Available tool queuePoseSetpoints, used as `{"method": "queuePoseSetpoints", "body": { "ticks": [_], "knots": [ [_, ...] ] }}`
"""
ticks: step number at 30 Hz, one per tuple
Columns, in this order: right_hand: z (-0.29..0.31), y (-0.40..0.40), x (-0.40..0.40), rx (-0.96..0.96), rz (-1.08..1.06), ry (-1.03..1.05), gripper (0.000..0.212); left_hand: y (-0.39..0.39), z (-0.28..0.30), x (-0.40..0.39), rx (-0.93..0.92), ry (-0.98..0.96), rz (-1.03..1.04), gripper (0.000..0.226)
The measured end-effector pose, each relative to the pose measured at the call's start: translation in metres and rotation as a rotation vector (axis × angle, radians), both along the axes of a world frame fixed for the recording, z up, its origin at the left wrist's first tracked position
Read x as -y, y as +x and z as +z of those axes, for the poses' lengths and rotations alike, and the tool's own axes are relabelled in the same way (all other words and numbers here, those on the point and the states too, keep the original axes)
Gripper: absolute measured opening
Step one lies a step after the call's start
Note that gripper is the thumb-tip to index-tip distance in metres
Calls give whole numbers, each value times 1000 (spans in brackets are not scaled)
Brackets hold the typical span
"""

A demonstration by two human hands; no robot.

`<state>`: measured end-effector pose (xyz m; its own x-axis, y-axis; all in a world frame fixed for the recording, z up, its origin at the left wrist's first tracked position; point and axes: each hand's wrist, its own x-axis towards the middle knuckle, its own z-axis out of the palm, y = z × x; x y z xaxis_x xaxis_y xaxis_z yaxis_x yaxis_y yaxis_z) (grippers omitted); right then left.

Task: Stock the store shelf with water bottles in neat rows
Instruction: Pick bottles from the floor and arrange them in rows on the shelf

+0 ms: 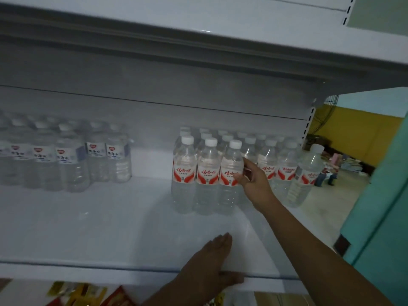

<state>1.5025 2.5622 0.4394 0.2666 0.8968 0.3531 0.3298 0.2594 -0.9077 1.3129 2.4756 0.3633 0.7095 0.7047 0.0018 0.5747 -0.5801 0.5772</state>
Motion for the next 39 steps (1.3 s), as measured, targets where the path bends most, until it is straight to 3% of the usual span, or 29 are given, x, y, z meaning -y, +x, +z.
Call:
{"method": "queuePoseSetpoints", "body": {
  "ticks": [4, 8, 11, 13, 17, 19, 21, 24, 28, 34, 39],
  "knots": [
    [4, -6, 8, 18, -43, -35, 50, 0, -3, 8, -138, 164, -43, 77],
    [6, -15, 25, 55, -99, -132, 34, 0, 1, 16, -138, 285, -37, 65],
    [4, -19, 42, 25, -140, -175, 39, -1, 1, 16, -147, 294, -21, 66],
    [4, -23, 61, 24, -156, -188, 48, -2, 0, 17, -117, 273, -14, 67],
    [10, -52, 110, 78, -114, -153, 46, -21, -2, 36, 27, 205, 69, 66],
    [12, -78, 127, 92, -51, -123, 41, -49, -8, 55, 153, 183, 161, 88],
    [9, -117, 138, 70, 57, -94, 36, -97, -17, 75, 250, 167, 277, 94],
    [3, -201, 148, 35, 241, -88, 30, -192, -26, 98, 331, 183, 495, 60],
    [-15, -339, 162, 60, 525, -131, 25, -335, -44, 147, 359, 165, 859, 56],
    [-90, -530, 202, 161, 932, -293, 21, -499, -87, 286, 357, 172, 1430, 43],
    [-163, -662, 265, 301, 1239, -437, 29, -571, -155, 405, 420, 62, 1829, 49]
  ]
}}
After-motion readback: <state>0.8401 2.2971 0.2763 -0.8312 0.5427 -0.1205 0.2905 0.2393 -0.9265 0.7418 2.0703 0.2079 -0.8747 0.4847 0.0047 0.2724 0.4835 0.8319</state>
